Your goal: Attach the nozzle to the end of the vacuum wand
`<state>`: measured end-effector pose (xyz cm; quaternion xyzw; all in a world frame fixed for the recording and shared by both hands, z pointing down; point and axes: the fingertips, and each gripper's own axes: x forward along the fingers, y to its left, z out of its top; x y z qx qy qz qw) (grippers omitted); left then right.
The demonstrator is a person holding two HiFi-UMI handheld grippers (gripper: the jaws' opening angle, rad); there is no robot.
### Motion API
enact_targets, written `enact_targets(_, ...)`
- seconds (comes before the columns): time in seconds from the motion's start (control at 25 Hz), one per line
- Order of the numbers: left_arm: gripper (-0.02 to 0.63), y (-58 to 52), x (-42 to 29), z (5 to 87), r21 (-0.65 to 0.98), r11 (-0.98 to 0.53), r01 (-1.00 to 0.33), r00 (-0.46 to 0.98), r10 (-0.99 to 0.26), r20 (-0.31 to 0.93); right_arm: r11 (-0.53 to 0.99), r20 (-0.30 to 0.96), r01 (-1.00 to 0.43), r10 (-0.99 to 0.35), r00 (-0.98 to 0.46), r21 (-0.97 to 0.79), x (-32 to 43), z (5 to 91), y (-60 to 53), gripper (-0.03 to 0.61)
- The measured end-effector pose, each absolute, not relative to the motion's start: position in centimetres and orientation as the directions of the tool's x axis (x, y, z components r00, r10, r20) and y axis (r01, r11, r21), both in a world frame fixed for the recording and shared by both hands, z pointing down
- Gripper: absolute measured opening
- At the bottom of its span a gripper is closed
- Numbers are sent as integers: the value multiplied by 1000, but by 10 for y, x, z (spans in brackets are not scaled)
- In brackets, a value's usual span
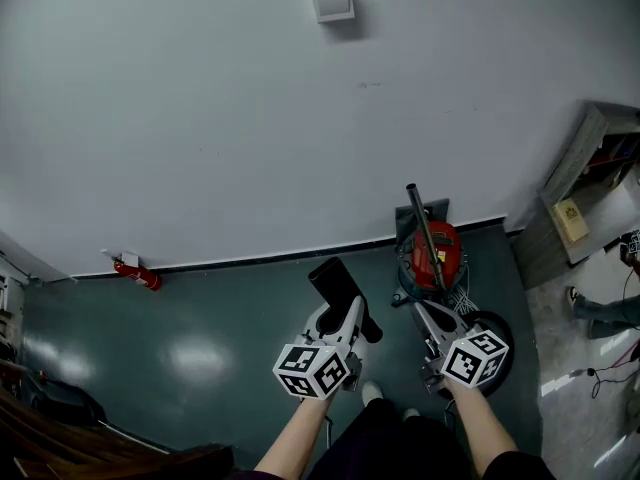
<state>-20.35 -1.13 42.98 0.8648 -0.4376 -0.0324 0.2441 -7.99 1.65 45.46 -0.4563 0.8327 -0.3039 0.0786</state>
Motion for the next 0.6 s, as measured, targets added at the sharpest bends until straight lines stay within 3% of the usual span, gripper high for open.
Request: enact_targets(0.6, 86, -80, -181, 441, 479, -521, -706, 654, -739, 160, 336, 162, -751, -849, -502, -568, -47, 462, -46, 17)
